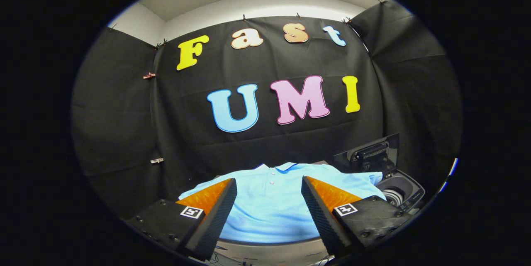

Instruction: Put the clothes into the washing machine and then close the washing machine lid.

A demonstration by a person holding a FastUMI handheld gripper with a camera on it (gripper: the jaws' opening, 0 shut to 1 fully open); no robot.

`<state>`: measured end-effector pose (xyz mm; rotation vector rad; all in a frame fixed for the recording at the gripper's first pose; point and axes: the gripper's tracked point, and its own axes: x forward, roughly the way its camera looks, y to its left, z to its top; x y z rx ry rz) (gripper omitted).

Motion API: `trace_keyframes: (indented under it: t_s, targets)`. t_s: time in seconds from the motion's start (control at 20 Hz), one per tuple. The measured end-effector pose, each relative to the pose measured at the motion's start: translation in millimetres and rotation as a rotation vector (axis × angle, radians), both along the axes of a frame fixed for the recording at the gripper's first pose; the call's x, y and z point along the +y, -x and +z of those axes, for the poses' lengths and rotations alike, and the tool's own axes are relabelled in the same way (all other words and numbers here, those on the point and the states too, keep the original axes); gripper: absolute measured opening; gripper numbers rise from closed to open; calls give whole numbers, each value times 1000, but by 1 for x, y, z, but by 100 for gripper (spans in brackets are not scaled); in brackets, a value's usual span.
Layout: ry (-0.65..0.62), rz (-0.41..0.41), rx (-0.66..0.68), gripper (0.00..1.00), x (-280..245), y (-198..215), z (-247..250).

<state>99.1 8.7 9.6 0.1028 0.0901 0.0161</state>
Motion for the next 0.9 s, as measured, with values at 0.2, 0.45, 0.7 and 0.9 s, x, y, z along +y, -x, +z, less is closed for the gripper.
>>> trace_keyframes:
  t_s: [0.2,0.45,0.7,0.9]
  targets:
    - [-35,-18,41,98,7,-31,3]
    - [-6,-71,157,99,17,-67,-8]
    - [18,-141,311,99,12,-91,-34]
    - [51,-167,389,99,13,-104,-54]
